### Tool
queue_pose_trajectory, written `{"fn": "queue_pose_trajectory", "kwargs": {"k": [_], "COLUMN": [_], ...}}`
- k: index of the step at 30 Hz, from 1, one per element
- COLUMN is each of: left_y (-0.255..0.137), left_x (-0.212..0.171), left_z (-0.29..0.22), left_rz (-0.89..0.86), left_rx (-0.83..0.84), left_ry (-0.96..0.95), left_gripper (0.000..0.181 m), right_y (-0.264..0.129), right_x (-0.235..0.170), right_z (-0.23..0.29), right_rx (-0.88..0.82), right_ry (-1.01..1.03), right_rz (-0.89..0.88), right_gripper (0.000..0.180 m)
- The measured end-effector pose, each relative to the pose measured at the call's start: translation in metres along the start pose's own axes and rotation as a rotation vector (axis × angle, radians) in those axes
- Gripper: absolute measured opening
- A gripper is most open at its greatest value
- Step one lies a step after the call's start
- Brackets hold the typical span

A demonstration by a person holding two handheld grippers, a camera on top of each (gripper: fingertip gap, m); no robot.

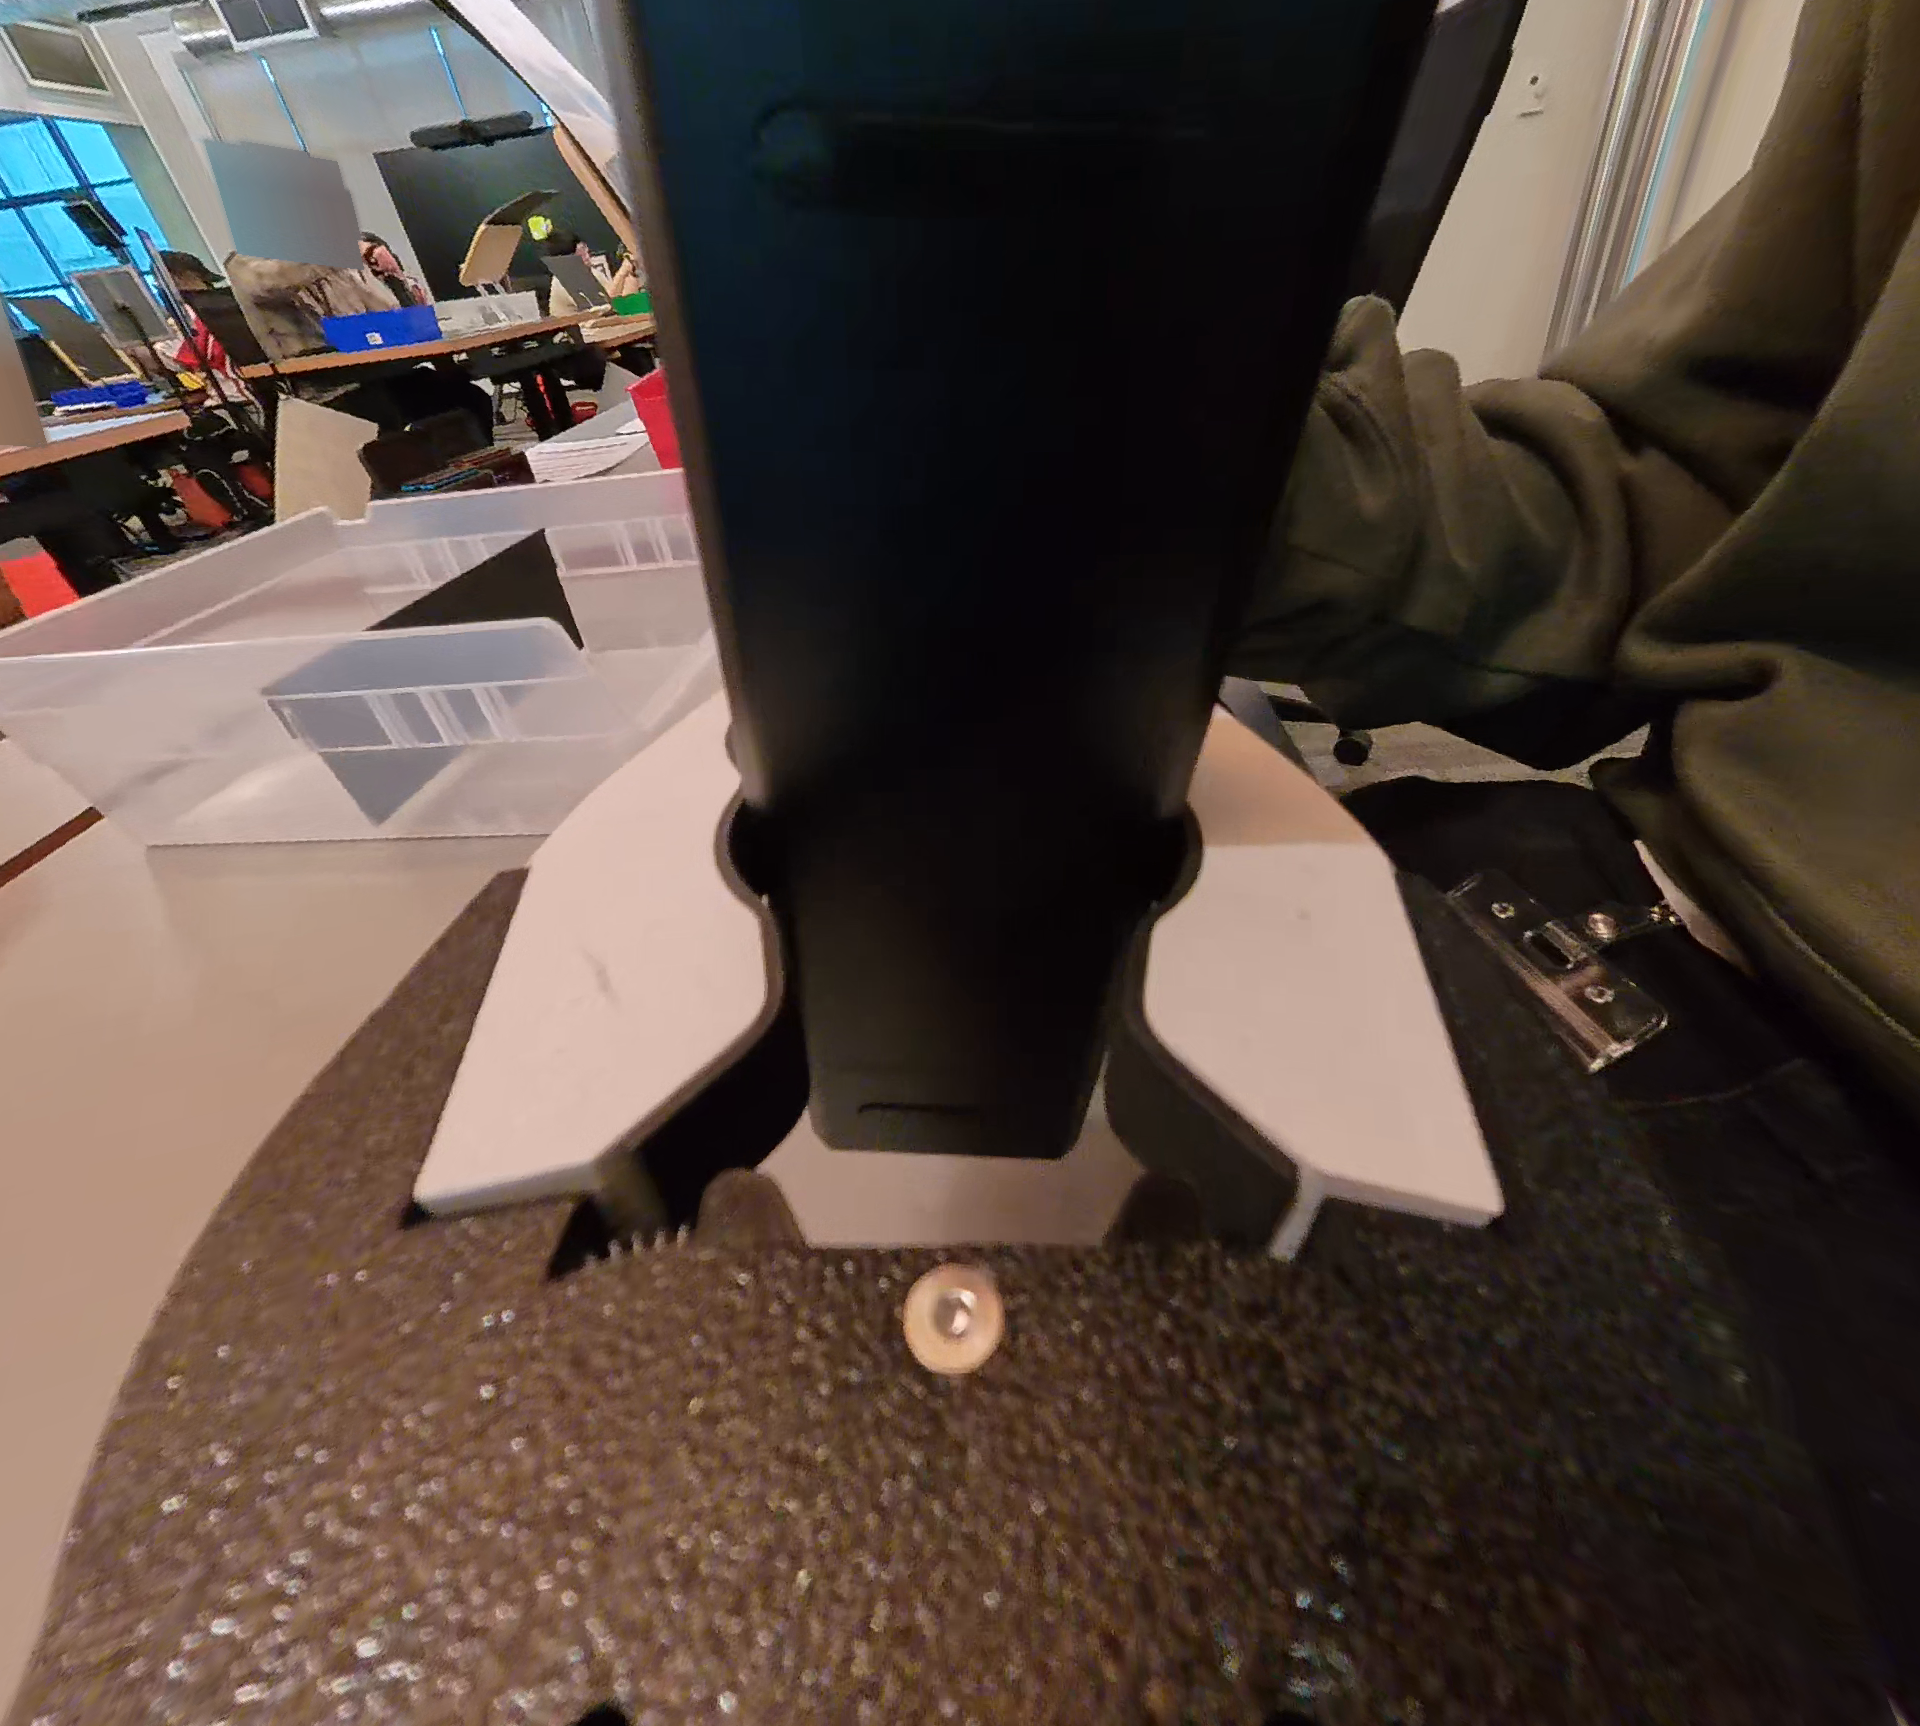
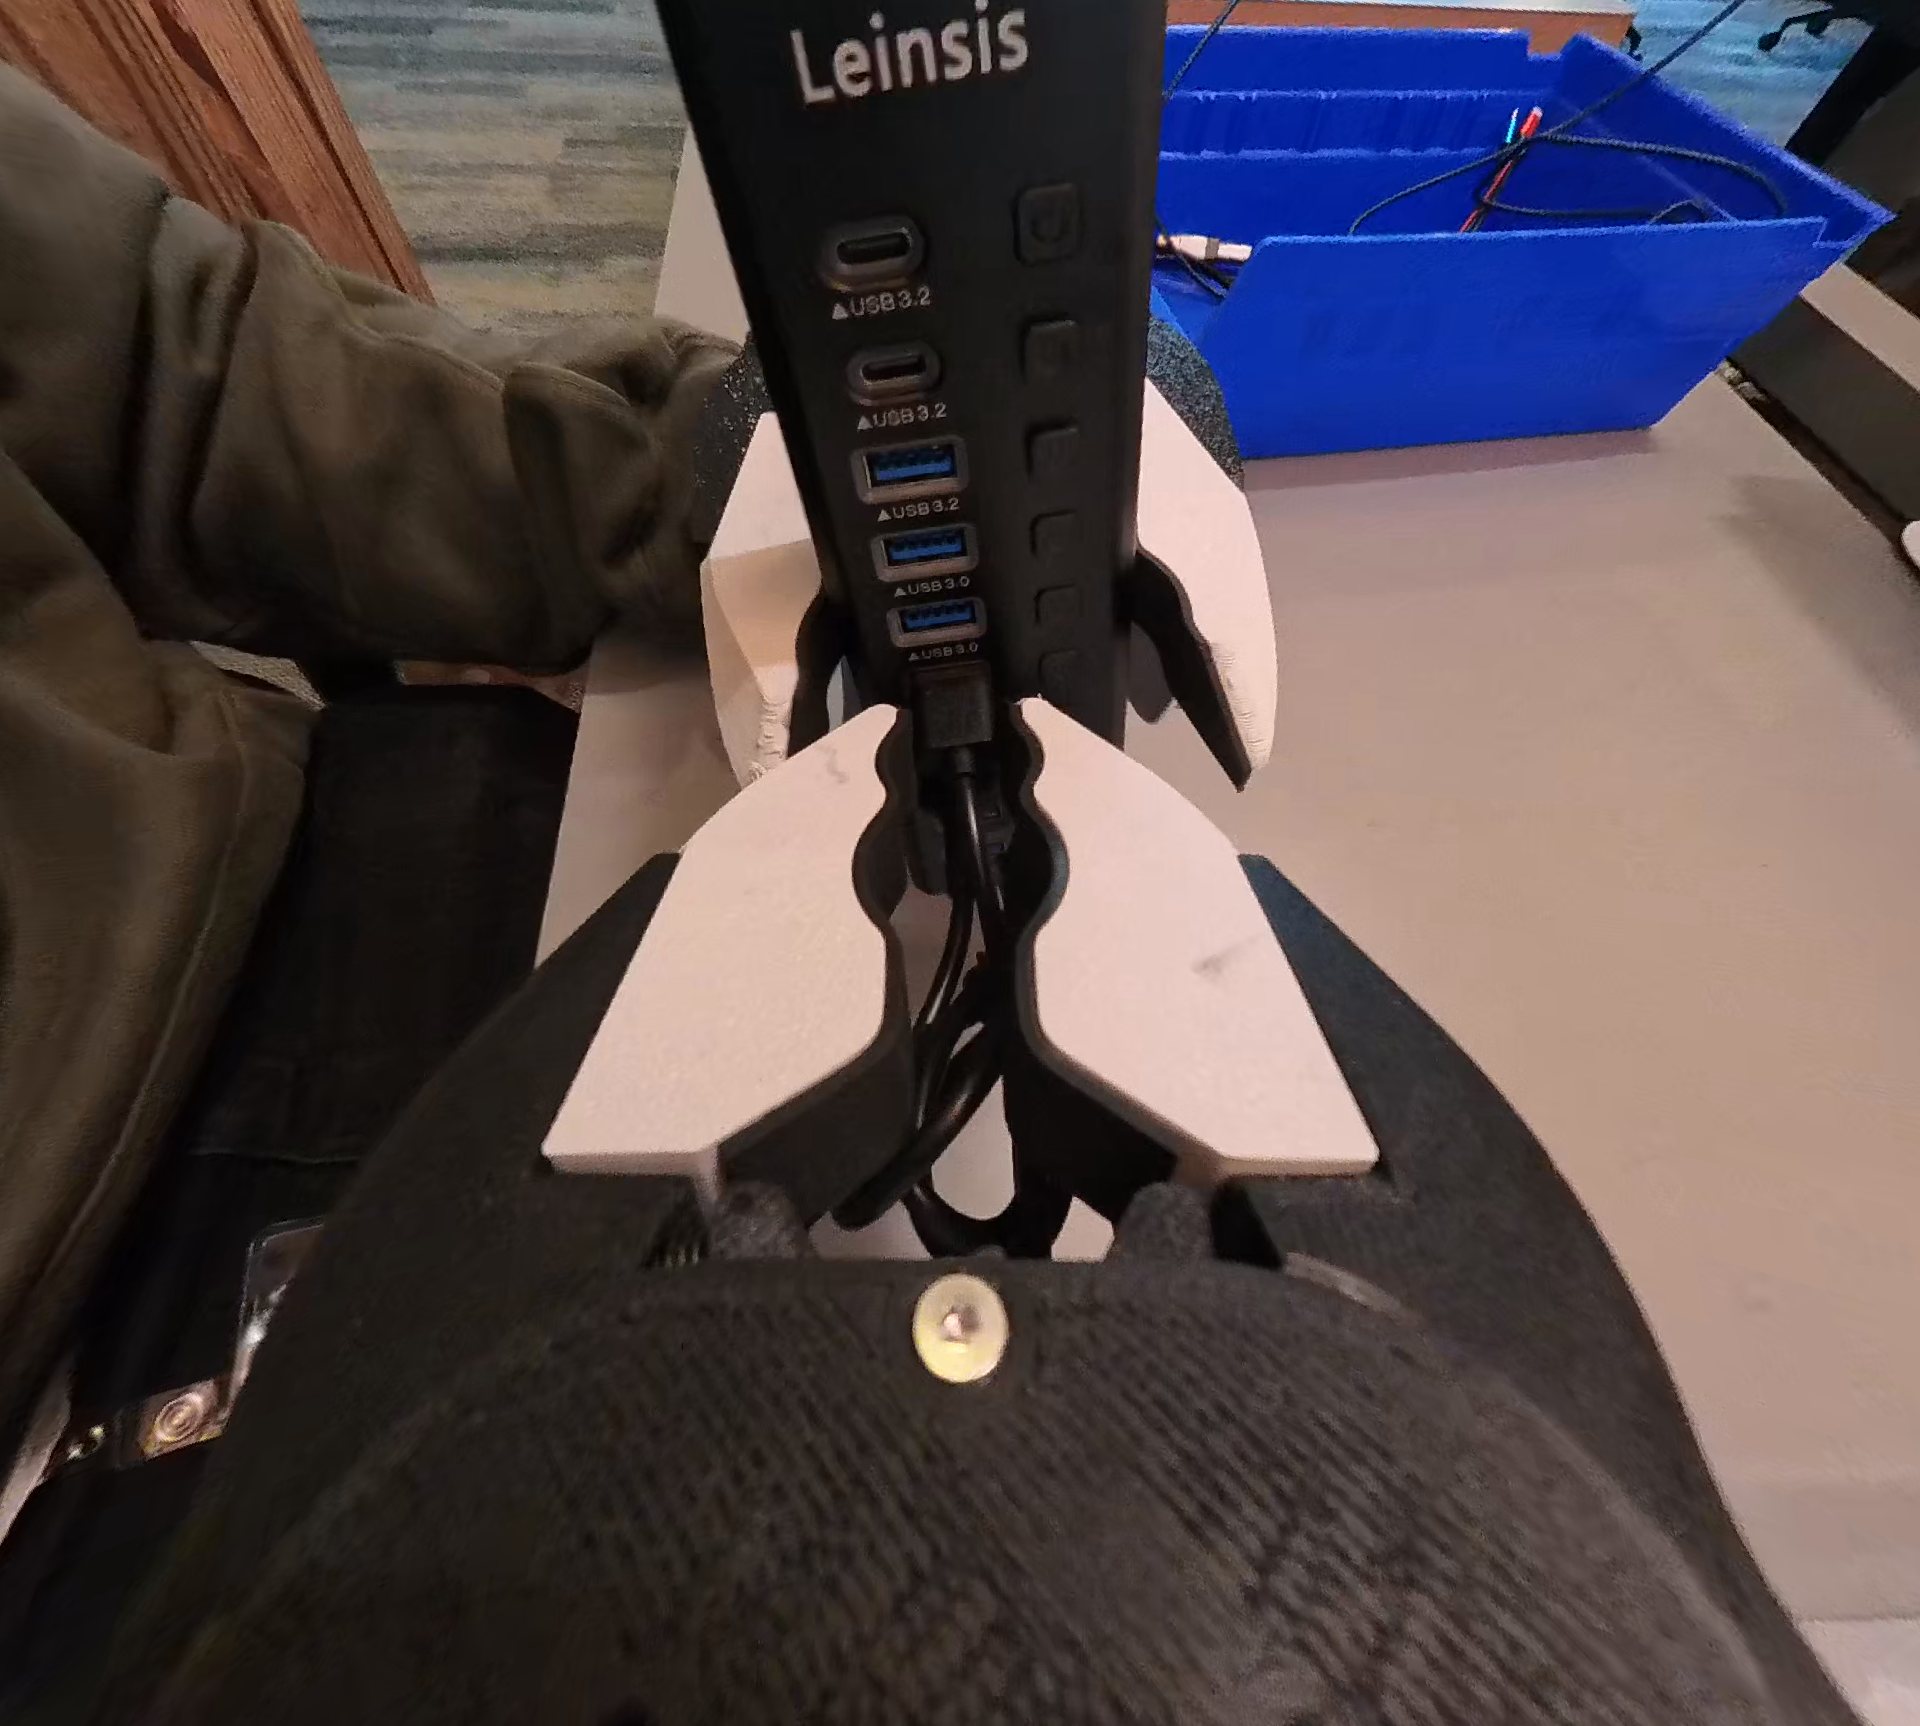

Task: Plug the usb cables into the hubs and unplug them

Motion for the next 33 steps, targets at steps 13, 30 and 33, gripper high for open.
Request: {"fn": "queue_pose_trajectory", "kwargs": {"k": [13,30,33], "left_y": [-0.053,-0.067,-0.067], "left_x": [0.013,0.022,0.023], "left_z": [0.031,0.031,0.03], "left_rz": [-0.038,-0.068,-0.079], "left_rx": [0.235,0.241,0.234], "left_ry": [0.013,0.013,0.012], "left_gripper": [0.071,0.071,0.071], "right_y": [-0.132,-0.16,-0.16], "right_x": [0.0,-0.077,-0.088], "right_z": [-0.064,-0.183,-0.186], "right_rx": [-0.556,-0.781,-0.808], "right_ry": [0.084,0.266,0.263], "right_rz": [-0.298,0.072,0.167], "right_gripper": [0.016,0.016,0.016]}}
Point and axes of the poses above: each gripper's, where its closed fingertips meet, y out along the fingers, x out of its top, z = x × y across the jaws, the point moved 7 cm from there along -y, back along the fingers, and after that the axes turned 1 degree about -z, right-handed, at the moved point
